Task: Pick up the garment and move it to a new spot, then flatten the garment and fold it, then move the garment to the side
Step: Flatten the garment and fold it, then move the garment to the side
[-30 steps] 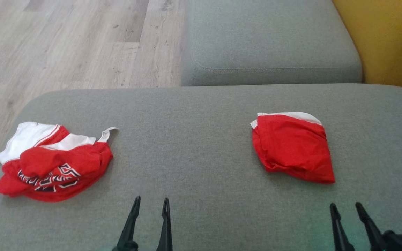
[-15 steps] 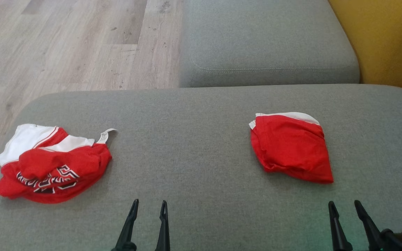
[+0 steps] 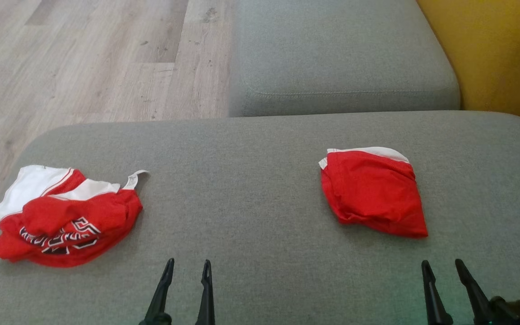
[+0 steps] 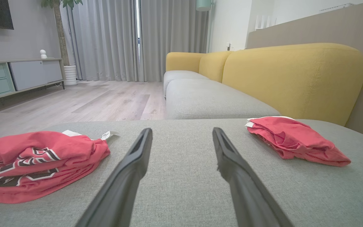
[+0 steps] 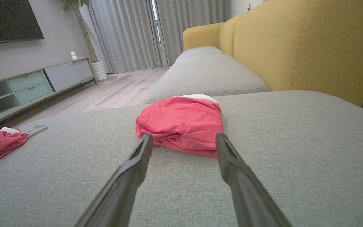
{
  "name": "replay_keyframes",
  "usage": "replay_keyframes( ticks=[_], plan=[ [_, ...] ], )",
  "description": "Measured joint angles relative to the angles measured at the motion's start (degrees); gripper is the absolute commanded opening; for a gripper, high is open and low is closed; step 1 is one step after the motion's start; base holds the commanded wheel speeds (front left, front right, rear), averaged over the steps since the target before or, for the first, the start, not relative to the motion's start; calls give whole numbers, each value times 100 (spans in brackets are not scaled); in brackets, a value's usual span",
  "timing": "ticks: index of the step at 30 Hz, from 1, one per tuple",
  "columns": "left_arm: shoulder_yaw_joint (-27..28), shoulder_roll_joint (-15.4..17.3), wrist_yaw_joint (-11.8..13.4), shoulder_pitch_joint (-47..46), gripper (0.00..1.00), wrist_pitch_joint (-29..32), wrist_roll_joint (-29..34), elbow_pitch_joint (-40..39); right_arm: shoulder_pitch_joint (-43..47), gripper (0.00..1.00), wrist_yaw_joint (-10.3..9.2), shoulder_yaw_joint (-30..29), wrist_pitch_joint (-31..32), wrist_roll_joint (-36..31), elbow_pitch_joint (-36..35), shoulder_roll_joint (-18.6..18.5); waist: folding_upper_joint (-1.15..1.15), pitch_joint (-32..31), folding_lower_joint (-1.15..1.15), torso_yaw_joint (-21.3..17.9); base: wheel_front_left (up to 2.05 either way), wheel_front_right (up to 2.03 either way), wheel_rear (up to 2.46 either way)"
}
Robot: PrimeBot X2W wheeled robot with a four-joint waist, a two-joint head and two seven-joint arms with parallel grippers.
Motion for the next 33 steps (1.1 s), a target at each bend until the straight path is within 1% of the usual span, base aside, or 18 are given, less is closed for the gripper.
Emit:
replay_keyframes(
  ticks=[8,14,18,21,24,27,33],
  plan=[
    [-2,0,0,0,100,0,0,-2,1,100,0,21,0,69,-23,29,0,24,0,-4,0,0,0],
    [-15,0,0,-7,100,0,7,-13,-38,100,0,87,0,78,-7,8,0,209,0,32,0,0,0],
    [-54,-1,2,-59,100,0,7,-20,-336,100,0,120,11,174,138,-19,0,423,0,82,0,0,0],
    [-124,0,5,-190,100,0,7,-21,-701,100,0,118,178,283,224,-65,0,640,1,135,0,0,0],
    [-214,-1,5,-388,100,0,7,-64,-1101,100,0,90,427,356,307,-214,0,920,1,194,0,0,0],
    [-275,-3,8,-635,100,0,7,-82,-1591,100,0,70,814,521,464,-408,0,1228,2,250,0,0,0],
    [-424,-7,16,-980,100,0,-9,-100,-2639,100,0,-103,1561,798,815,-977,0,1739,2,344,0,0,0]
  ],
)
